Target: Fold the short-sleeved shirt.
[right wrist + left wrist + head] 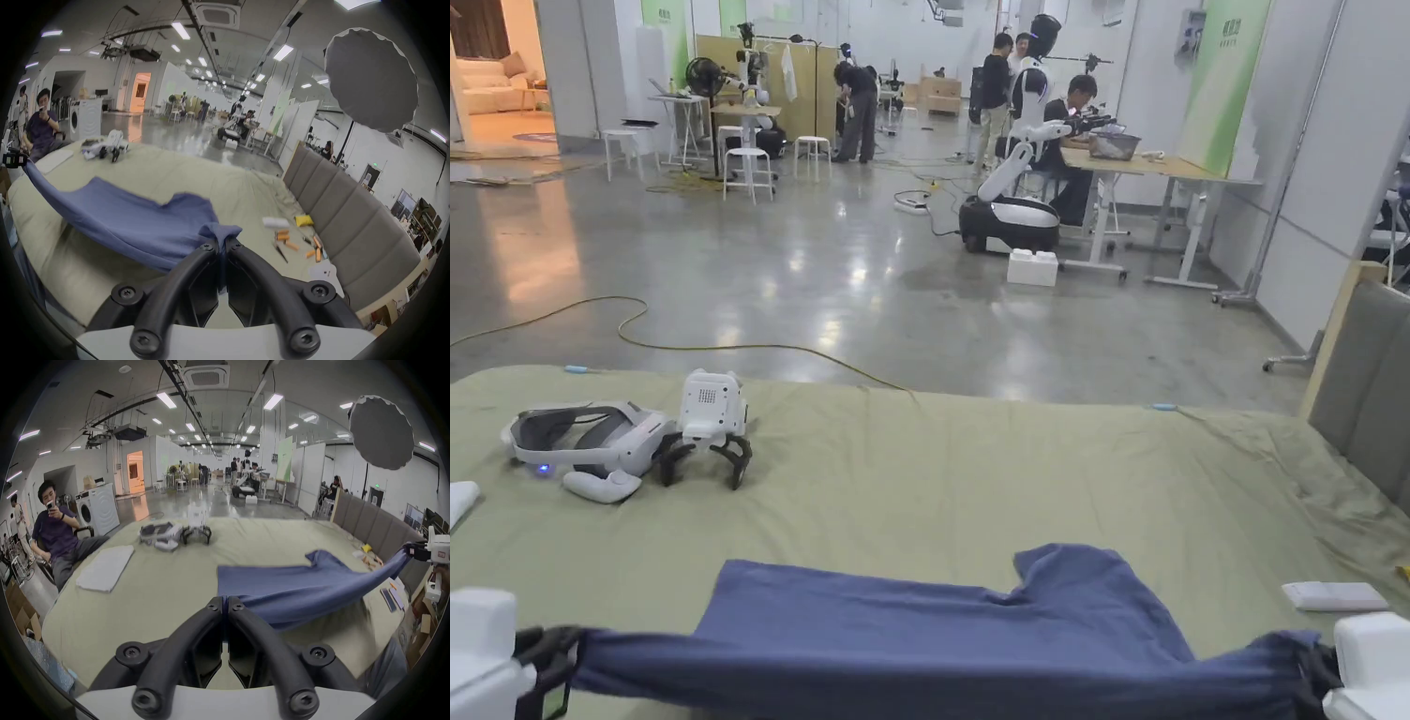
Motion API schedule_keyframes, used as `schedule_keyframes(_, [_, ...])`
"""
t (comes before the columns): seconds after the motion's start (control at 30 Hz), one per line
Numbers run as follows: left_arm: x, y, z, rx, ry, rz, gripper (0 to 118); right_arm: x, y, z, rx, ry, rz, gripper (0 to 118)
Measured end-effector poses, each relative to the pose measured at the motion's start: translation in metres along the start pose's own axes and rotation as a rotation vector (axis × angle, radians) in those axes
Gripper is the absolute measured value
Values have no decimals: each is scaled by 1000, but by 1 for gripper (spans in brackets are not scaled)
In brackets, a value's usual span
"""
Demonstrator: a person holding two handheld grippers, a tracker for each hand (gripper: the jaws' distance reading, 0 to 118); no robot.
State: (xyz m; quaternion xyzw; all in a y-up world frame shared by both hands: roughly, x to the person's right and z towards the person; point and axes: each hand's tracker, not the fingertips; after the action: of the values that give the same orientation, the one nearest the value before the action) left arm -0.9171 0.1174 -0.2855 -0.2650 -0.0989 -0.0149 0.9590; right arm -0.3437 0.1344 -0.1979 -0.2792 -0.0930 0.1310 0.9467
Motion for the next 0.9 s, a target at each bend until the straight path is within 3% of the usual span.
schedule_keyframes(0.2, [-4,-78,0,-172,-14,64,0,-15,-72,6,-164,44,-13,2])
schedule_keyframes(0.37, [8,-125,-13,-361,-22,-11,0,-24,-140,-4,-330,91,-53,3])
schedule_keyframes(0.6, [19,-141,-24,-454,-26,-20,0,-39,-180,-23,-408,94,-45,6])
schedule_keyframes(0.7, [21,-136,-21,-454,-19,0,8,-44,-176,-21,-419,56,-11,34])
schedule_keyframes(0.73, [23,-131,-20,-446,-9,11,8,-45,-172,-18,-425,12,7,34])
schedule_keyframes(0.8, [29,-117,-12,-397,0,12,32,-45,-159,-11,-396,-15,0,75])
schedule_keyframes(0.83, [32,-107,-10,-367,6,5,46,-44,-149,-6,-340,-16,-26,84])
schedule_keyframes(0.87, [37,-96,-8,-325,9,0,61,-44,-137,-2,-287,-16,-52,85])
schedule_keyframes(0.9, [42,-84,-6,-280,6,0,63,-44,-123,1,-239,-20,-72,85])
